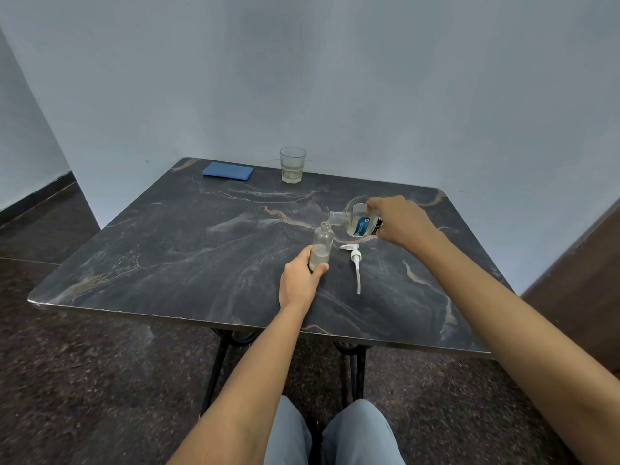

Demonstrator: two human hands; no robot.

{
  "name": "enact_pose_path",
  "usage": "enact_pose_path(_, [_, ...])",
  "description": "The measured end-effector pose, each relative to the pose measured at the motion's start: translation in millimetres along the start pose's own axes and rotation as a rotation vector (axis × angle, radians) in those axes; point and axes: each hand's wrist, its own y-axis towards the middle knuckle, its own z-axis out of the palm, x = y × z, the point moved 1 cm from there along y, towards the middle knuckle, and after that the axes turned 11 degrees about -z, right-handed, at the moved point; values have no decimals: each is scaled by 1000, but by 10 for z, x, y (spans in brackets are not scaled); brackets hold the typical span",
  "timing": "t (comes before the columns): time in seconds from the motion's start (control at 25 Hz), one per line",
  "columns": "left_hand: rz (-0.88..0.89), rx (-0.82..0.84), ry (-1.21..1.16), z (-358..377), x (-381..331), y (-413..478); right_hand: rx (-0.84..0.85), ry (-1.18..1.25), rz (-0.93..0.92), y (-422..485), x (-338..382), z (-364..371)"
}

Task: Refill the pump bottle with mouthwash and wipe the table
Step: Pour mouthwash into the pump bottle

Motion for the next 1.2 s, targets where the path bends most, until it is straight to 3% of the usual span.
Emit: enact_pose_path(1.2, [3, -7, 9, 16, 16, 23, -1, -27, 11, 10, 17, -51])
